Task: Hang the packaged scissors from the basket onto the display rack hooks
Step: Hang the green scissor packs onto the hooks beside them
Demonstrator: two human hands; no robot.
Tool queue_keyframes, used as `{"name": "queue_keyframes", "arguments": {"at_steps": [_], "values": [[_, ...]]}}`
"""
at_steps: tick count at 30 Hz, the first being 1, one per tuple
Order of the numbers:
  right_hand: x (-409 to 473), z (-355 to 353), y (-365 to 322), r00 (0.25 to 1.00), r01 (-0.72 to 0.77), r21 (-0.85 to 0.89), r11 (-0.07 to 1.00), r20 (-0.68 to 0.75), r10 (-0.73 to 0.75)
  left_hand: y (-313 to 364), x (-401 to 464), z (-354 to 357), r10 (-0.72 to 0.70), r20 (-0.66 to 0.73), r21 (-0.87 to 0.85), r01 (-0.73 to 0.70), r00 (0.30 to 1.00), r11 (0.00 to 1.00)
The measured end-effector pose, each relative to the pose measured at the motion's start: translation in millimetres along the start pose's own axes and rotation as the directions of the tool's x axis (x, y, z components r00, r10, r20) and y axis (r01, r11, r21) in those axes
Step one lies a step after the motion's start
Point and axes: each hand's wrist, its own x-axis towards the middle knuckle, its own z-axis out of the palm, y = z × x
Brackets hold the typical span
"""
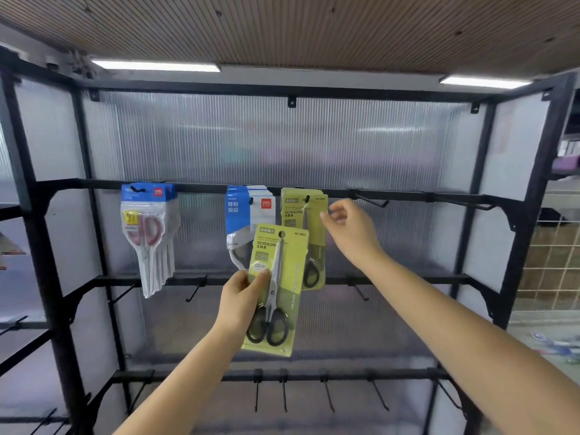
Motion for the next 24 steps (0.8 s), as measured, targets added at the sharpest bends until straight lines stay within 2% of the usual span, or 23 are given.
{"name": "queue_keyframes", "arguments": {"at_steps": [4,10,15,21,24], "values": [[-9,-18,-19,0.971,0.167,-0.113,0.979,0.189,-0.144,-1,-3,13,-0.011,0.062,-0.035,0.013,0.998,0.999],[-20,-22,-17,0.950,0.110,-0.193,0.975,0.310,-0.046,-3,-10,32,-0.003,0.102,-0.026,0.006,0.995,1.000],[-14,-30,-18,0.946,0.092,-0.120,0.989,0.320,-0.049,-12,-13,33,-0.015,0.177,-0.074,0.028,0.984,0.997],[4,-33,-32,0.956,0.140,-0.074,0.987,0.269,-0.116,-16,-6,25,-0.004,0.172,0.021,0.000,0.985,1.000],[14,-32,-37,0.962,0.141,-0.064,0.988,0.244,-0.121,-12,1,24,0.013,0.136,0.007,-0.014,0.991,1.000]]}}
